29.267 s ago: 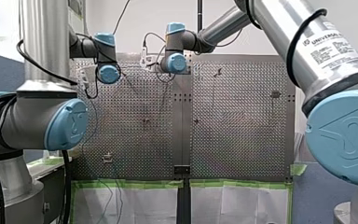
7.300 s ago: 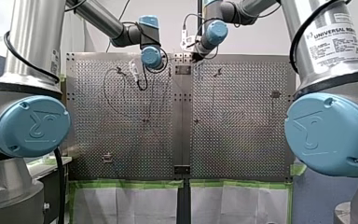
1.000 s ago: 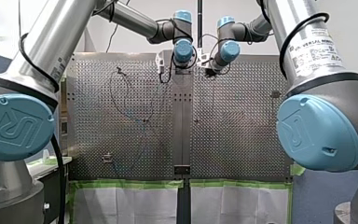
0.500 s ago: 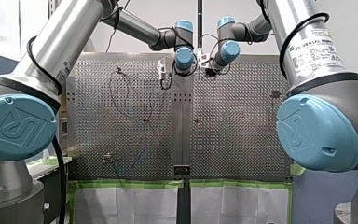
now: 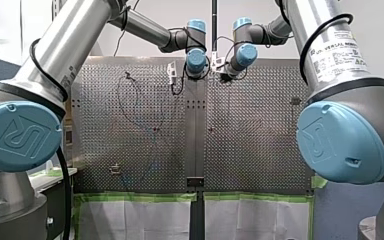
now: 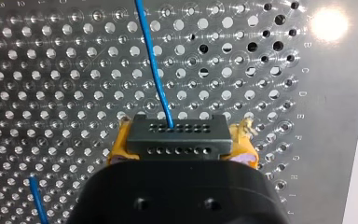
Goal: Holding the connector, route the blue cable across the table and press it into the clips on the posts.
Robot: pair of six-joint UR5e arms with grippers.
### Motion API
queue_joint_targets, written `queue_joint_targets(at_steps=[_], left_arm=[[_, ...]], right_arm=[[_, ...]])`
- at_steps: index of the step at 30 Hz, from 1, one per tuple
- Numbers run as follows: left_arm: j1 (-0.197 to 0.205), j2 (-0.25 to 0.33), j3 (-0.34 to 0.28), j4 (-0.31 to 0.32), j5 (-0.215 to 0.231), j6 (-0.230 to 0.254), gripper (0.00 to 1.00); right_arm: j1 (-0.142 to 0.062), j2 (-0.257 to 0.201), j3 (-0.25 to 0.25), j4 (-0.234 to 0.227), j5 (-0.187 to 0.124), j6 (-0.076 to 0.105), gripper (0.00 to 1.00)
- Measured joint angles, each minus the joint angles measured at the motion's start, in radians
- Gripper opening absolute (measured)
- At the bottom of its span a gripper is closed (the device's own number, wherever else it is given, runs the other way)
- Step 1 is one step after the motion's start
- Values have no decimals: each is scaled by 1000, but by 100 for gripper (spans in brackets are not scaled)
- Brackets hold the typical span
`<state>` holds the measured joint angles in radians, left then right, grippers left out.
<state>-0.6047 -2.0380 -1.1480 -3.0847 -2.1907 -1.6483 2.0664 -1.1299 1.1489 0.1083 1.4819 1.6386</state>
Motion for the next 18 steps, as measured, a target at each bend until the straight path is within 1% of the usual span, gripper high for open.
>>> queue_joint_targets(at_steps=[5, 11, 15, 18], left_arm=[[-10, 3, 0, -41, -11, -31, 100], [-29, 20, -10, -91, -32, -39, 100], [-34, 49, -35, -84, -33, -39, 100], [-37, 62, -56, -74, -25, -36, 100]], right_arm=[[-2, 0, 0, 0, 0, 0, 0], [-2, 1, 1, -1, 0, 0, 0], [-3, 1, 0, -1, 0, 0, 0], [-3, 2, 1, -1, 0, 0, 0]])
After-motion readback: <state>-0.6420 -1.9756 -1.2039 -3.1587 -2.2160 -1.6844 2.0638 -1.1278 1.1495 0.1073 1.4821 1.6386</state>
